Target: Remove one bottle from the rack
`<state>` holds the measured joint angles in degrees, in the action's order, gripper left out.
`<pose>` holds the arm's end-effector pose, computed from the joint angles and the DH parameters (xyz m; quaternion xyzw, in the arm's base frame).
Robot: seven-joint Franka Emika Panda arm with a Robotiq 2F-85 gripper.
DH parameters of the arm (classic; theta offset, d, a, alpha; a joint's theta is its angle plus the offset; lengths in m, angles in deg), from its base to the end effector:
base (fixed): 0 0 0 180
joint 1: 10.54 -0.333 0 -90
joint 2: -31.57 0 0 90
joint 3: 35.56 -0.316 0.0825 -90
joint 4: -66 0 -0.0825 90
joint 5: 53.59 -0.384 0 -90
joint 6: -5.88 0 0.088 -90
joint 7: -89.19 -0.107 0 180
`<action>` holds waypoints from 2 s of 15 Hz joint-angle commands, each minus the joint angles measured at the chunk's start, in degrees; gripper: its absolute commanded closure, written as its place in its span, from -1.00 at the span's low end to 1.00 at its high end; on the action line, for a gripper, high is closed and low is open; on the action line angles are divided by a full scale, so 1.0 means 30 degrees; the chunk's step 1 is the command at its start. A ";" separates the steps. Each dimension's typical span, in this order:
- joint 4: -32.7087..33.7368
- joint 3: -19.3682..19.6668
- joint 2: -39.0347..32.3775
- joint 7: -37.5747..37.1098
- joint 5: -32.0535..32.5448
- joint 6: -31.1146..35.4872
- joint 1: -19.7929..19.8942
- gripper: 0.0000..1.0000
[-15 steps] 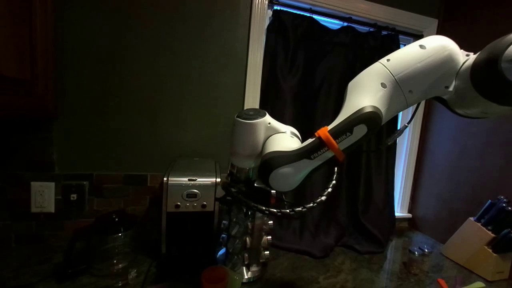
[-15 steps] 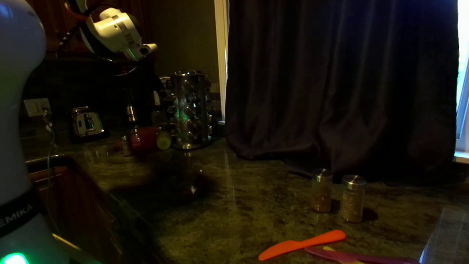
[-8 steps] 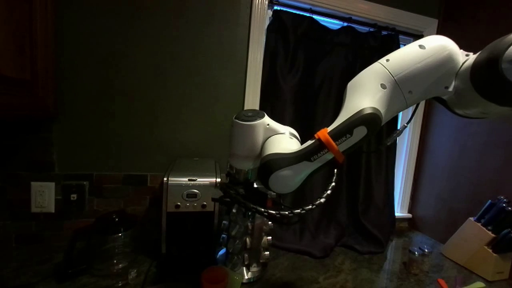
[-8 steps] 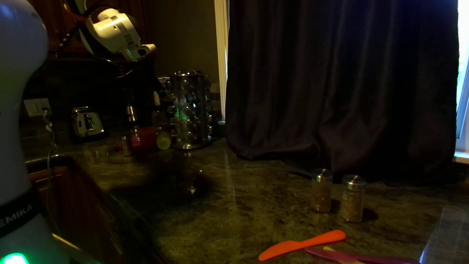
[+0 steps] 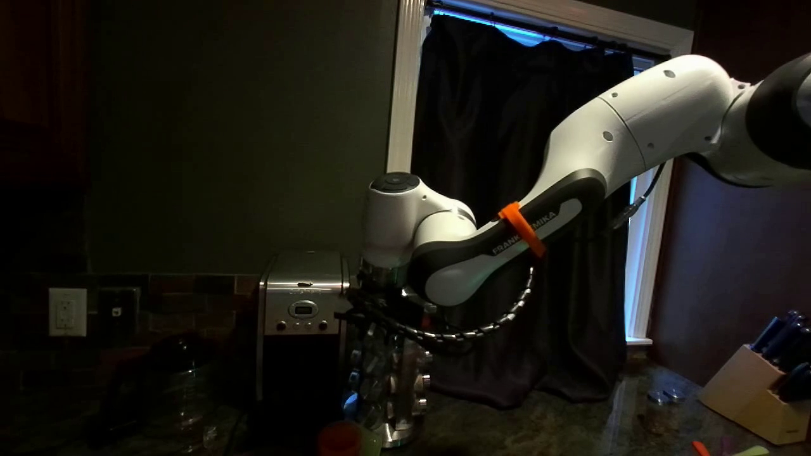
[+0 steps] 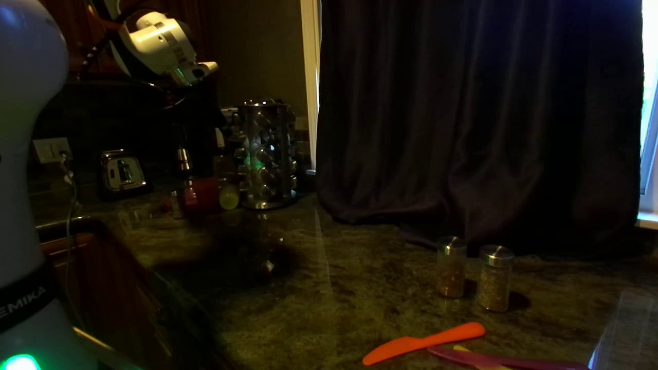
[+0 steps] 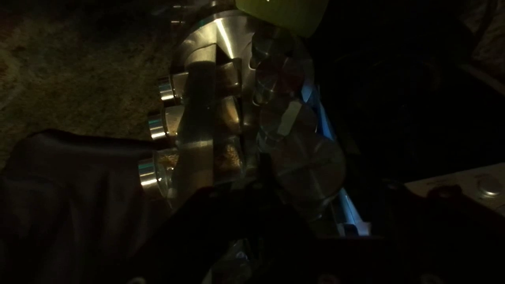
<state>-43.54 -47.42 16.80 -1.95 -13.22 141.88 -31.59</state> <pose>0.5391 0.3320 0.3873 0.9270 -0.2690 0.2604 0.0216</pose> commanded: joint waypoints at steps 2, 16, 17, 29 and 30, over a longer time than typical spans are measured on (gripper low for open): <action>-0.0042 0.0008 0.1283 -0.0165 -0.0976 -0.0130 -0.0132 0.51; -0.0306 0.0148 0.1814 -0.0073 -0.6060 0.0748 0.0419 0.51; -0.0290 0.0132 0.1842 -0.0006 -0.6460 0.0789 0.0478 0.51; -0.0298 0.0171 0.2002 -0.0006 -0.8834 0.1654 0.0548 0.51; -0.0244 0.0227 0.1995 -0.0108 -0.8563 0.1486 0.0466 0.51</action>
<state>-43.60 -46.56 19.26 -1.82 -37.66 144.26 -29.47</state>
